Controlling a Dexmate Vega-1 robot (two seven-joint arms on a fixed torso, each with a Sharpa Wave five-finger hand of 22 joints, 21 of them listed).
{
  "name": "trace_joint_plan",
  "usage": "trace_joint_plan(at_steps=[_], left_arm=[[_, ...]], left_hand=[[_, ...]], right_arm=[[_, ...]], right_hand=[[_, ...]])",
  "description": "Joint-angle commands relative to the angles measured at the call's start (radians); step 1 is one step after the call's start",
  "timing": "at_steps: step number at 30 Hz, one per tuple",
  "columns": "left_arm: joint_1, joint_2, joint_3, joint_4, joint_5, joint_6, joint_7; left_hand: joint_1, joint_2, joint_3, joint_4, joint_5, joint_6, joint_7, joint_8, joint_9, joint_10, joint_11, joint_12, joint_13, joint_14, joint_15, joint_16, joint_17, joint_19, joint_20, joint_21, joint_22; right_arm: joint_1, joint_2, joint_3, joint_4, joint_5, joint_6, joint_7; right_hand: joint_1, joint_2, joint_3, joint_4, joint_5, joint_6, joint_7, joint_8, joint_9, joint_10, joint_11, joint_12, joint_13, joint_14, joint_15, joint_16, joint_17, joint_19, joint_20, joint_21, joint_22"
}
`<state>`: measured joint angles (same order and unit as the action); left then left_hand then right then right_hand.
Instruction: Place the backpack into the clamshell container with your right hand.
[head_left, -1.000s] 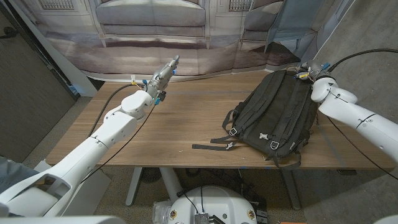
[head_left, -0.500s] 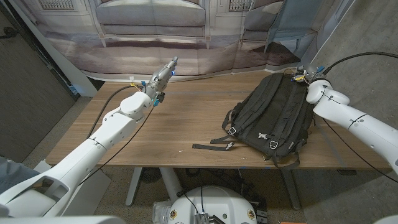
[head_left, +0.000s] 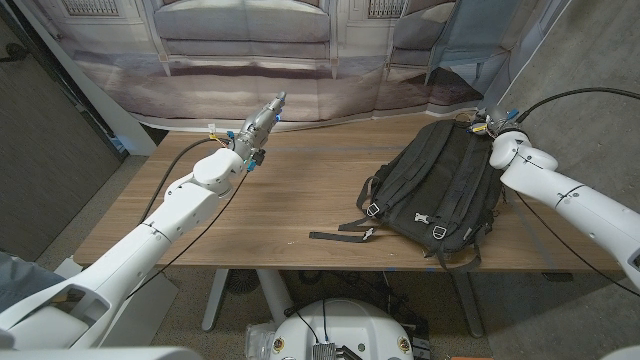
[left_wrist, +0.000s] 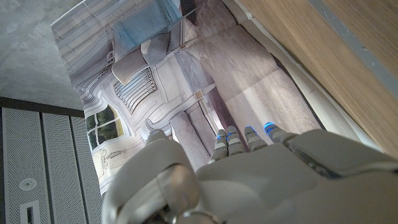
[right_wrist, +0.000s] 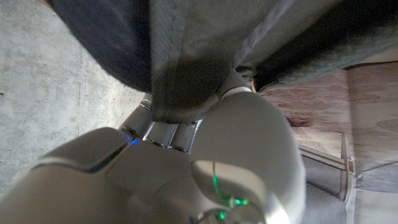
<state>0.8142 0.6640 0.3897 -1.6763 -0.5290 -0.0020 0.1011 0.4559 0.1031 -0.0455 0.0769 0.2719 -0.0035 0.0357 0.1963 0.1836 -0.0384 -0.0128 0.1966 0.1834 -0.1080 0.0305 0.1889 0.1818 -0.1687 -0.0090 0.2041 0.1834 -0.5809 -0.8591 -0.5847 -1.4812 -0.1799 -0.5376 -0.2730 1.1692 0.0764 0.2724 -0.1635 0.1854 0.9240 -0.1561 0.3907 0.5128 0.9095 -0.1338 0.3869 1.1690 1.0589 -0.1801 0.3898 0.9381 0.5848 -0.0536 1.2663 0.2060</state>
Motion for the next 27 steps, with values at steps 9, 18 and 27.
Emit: trace_joint_plan(at_steps=[9, 18, 27], left_arm=[[0.002, -0.004, 0.003, 0.002, 0.001, 0.001, 0.003], [0.005, -0.003, 0.002, -0.002, 0.001, 0.001, 0.005], [0.002, -0.003, 0.002, 0.002, -0.002, -0.003, -0.003]], left_hand=[[0.001, 0.009, -0.008, 0.005, -0.005, 0.001, 0.003, 0.000, 0.003, -0.009, 0.002, 0.004, 0.003, -0.012, 0.000, -0.001, 0.002, -0.043, 0.002, 0.004, 0.004], [0.002, 0.010, -0.009, 0.005, -0.005, 0.000, 0.003, 0.000, 0.003, -0.009, 0.001, 0.004, 0.003, -0.012, 0.000, -0.001, 0.002, -0.043, 0.001, 0.004, 0.004], [0.003, 0.010, -0.010, 0.005, -0.005, 0.000, 0.002, 0.000, 0.003, -0.008, 0.000, 0.005, 0.003, -0.012, 0.000, -0.001, 0.002, -0.043, 0.002, 0.004, 0.004]], right_arm=[[0.010, 0.006, -0.005, 0.020, 0.006, 0.013, 0.009], [0.012, -0.003, -0.012, 0.009, -0.001, 0.005, 0.025], [0.007, -0.006, -0.008, -0.003, -0.002, -0.005, 0.024]], right_hand=[[0.033, 0.036, 0.042, 0.027, 0.007, 0.012, -0.026, -0.006, 0.000, 0.033, -0.048, -0.004, 0.008, 0.005, -0.057, 0.000, 0.003, 0.000, -0.153, -0.001, 0.000], [0.034, 0.046, 0.050, 0.029, 0.005, -0.007, -0.032, -0.023, -0.007, 0.020, -0.051, -0.044, -0.038, -0.021, -0.057, -0.019, -0.003, -0.022, -0.153, -0.010, -0.001], [0.031, 0.051, 0.053, 0.031, 0.000, -0.016, -0.033, -0.038, -0.017, 0.027, -0.051, -0.071, -0.081, -0.041, -0.057, -0.041, -0.021, -0.042, -0.152, -0.013, -0.001]])
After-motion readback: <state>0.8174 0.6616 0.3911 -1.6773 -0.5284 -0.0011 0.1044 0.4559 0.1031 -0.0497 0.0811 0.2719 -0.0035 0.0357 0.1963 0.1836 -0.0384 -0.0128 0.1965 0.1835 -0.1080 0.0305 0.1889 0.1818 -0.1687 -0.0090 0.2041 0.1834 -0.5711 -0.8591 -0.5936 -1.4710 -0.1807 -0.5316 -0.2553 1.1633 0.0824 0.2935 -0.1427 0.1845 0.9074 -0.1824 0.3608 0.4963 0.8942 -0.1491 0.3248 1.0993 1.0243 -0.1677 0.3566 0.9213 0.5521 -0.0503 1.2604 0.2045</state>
